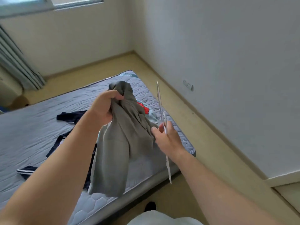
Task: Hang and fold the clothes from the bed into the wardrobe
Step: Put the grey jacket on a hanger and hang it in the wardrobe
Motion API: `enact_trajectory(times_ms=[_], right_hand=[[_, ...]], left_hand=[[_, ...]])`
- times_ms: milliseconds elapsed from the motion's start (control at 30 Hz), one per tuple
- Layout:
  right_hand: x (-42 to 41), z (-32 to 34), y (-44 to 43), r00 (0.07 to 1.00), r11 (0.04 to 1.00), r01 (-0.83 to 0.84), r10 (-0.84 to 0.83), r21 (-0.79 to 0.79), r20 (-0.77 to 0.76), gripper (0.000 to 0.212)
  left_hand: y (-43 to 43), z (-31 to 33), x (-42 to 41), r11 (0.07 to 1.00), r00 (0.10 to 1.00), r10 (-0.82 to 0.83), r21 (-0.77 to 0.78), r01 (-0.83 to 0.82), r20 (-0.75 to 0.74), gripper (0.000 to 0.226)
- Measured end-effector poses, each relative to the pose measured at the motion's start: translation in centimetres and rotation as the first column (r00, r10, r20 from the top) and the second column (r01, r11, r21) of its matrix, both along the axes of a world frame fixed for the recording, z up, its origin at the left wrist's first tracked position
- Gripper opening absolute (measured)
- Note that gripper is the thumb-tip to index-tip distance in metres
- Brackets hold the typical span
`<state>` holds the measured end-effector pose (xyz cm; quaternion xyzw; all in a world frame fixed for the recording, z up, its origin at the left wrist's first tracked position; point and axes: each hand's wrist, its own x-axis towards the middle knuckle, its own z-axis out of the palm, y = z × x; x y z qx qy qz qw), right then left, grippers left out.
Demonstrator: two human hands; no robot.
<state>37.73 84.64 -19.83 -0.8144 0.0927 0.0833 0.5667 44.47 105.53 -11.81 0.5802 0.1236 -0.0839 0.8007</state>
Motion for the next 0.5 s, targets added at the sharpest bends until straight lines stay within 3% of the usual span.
enact_trajectory(times_ms=[167, 333, 500], right_hand=[[-1.2, 1.8, -4.0, 0.998, 0.998, 0.051, -0.05, -0.022, 0.048, 0.025], [-2.3, 2.5, -7.2, 0.998, 0.997, 0.045, -0.043, 0.069, -0.038, 0.031], [-2.5, 2.8, -9.3, 0.997, 0.989, 0.036, -0.025, 0.146, -0.08, 0.048]], left_hand=[[-4.6, 3.3, -0.7, 0.964, 0.965, -0.258, 0.08, 0.254, 0.039, 0.008], [-7.8, 5.0, -0.8, 0.877, 0.88, -0.465, 0.187, 0.442, 0.097, 0.005], [-10.8, 5.5, -0.2, 0.815, 0.813, -0.575, 0.16, 0.557, 0.096, 0.028]])
